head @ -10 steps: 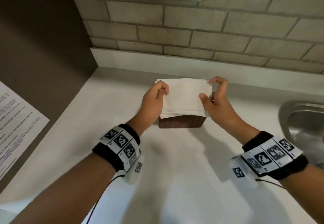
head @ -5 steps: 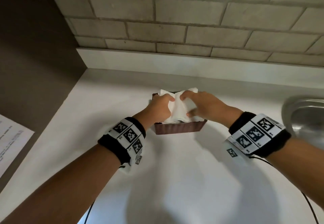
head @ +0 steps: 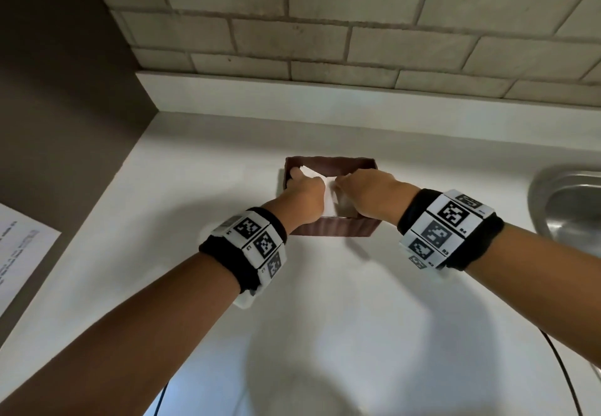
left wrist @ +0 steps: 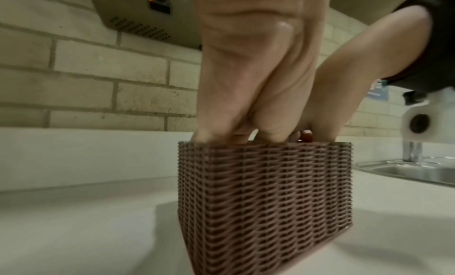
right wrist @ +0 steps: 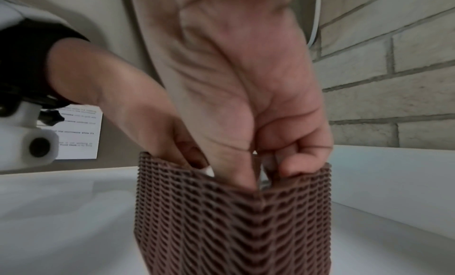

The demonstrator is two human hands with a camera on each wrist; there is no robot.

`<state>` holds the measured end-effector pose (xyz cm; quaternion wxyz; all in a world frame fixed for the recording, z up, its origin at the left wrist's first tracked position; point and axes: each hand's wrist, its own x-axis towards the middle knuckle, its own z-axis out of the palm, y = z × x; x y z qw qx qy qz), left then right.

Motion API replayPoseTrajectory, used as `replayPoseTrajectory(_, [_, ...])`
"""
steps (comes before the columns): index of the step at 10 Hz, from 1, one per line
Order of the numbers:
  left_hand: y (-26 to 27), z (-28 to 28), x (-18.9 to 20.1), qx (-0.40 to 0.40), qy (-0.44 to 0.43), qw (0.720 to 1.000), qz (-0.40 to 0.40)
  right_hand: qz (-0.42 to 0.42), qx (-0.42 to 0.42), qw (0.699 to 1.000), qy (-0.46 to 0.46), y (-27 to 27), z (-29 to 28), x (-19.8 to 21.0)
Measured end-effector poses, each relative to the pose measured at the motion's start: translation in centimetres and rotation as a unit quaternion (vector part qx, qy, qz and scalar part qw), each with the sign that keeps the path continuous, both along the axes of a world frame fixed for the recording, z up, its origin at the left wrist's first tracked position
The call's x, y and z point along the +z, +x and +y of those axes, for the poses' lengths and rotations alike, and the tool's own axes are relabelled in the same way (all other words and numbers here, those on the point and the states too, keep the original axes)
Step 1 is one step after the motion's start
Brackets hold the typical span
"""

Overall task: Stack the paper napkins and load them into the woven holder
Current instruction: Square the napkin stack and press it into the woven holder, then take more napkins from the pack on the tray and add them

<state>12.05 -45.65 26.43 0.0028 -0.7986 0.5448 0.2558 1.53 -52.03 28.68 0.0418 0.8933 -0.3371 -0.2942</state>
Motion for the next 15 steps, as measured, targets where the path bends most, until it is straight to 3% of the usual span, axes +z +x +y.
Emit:
replayPoseTrajectory(1, [-0.6,0.3,-0.3,-0.052,0.001,0.994,-0.095,0.02,0.017,0.999,-0.037,-0.1,0.3,-0.4])
replayPoseTrajectory(2, [-0.6,0.1,-0.6,-0.074,0.013,0.994,-0.074,0.016,0.042,0.995,-0.093,-0.7,0.8,-0.1])
replayPoseTrajectory(5, [0.3,-0.5,-1.0,-0.039,0.043,0.998,0.01,0.048,0.056,0.995,-0.073,-1.3,0.7,-0.3])
replayPoseTrajectory(9, [0.7,5.2,3.3,0.075,-0.149,0.983,0.075,-0.134,0.049,0.989,-0.039,-4.4,-1.8,3.3])
replayPoseTrajectory(11, [0.3,13.1,5.4,0.146,-0.197,0.964,0.101,-0.176,0.051,0.983,-0.007,-5.1,-0.3,4.0])
replayPoseTrajectory(12, [0.0,19.2,5.4,0.223,-0.198,0.946,0.13,-0.225,0.068,0.972,0.003,-5.1,1.8,4.4])
replayPoseTrajectory(14, [-1.1,33.7,2.8,0.348,-0.184,0.911,0.126,-0.321,0.182,0.924,0.099,-3.0,9.5,4.8])
replayPoseTrajectory(15, [-2.7,41.2,1.2,0.413,-0.146,0.888,0.138,-0.298,0.249,0.907,0.166,-1.1,15.1,4.6])
